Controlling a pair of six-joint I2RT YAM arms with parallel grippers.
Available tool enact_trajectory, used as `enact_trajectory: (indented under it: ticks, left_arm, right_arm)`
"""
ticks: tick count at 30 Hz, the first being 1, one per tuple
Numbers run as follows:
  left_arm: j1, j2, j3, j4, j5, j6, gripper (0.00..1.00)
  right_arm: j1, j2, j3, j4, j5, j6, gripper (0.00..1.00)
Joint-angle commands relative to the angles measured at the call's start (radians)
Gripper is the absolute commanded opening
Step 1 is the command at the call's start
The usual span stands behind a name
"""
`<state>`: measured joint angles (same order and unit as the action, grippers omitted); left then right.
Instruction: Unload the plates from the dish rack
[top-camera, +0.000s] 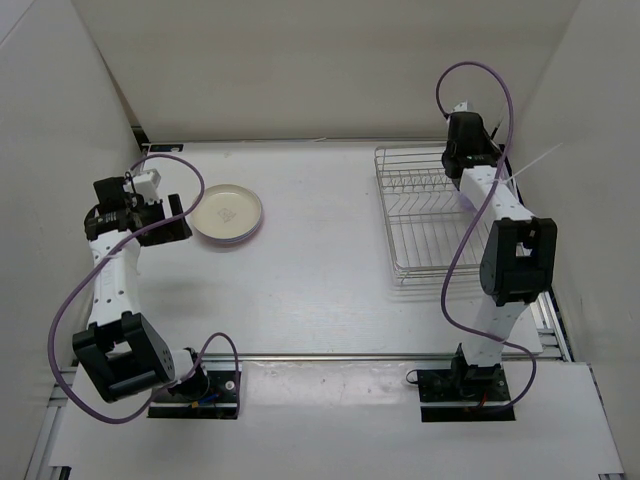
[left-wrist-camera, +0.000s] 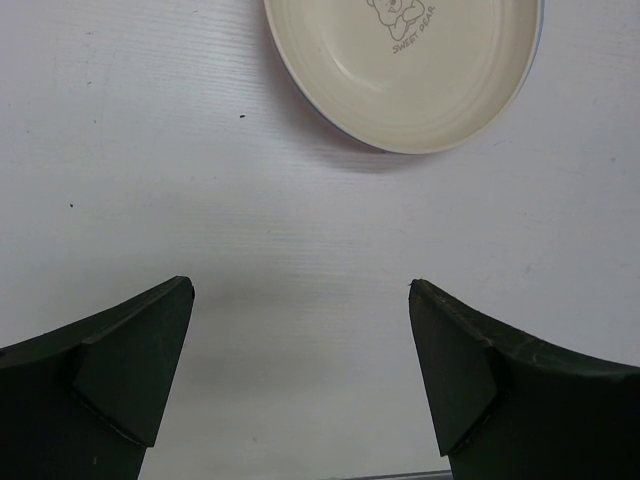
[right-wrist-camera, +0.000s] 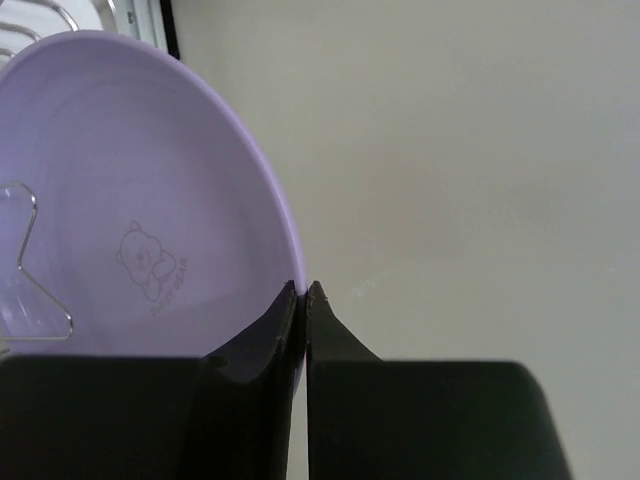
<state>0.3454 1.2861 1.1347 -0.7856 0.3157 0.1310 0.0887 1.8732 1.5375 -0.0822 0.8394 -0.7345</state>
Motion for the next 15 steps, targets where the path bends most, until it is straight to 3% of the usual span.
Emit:
enact_trajectory:
  ticks: [1,10,13,15]
  left_arm:
    - [0.006,-0.008,-0.010,0.012,0.028,0.009,1.00]
    - [0.006,-0.027,-0.007,0.086,0.039,-0.016,1.00]
    - [-0.009,-0.027,0.055,0.104,0.098,-0.025,1.00]
    - [-0.067,0.011,0.133,0.105,0.121,-0.034,1.00]
  right_arm:
    - [0.019,-0.003,0.094,0.025,0.098,-0.029,0.00]
    - [0.074,-0.042,0.326,-0.050,0.182,-0.128,0.00]
    - [0.114,-0.124,0.335,-0.085,0.132,-0.073,0.00]
    - [0.146,-0.184,0.357,-0.204,0.069,0.042,0.00]
